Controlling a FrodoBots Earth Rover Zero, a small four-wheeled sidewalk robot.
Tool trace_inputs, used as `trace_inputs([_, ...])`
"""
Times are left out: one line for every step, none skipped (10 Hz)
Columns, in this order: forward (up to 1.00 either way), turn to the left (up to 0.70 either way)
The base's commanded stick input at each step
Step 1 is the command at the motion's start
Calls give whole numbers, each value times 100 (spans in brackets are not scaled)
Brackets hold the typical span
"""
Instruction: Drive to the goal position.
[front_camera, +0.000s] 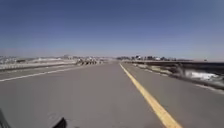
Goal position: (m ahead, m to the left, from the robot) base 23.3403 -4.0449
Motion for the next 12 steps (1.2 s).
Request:
trace_inputs([100,0])
trace_inputs([100,0])
trace_inputs([100,0])
trace_inputs([100,0])
trace_inputs([100,0])
trace_inputs([100,0])
trace_inputs([100,0])
trace_inputs([100,0])
trace_inputs([100,0])
trace_inputs([100,0])
trace_inputs([100,0])
trace_inputs([100,0])
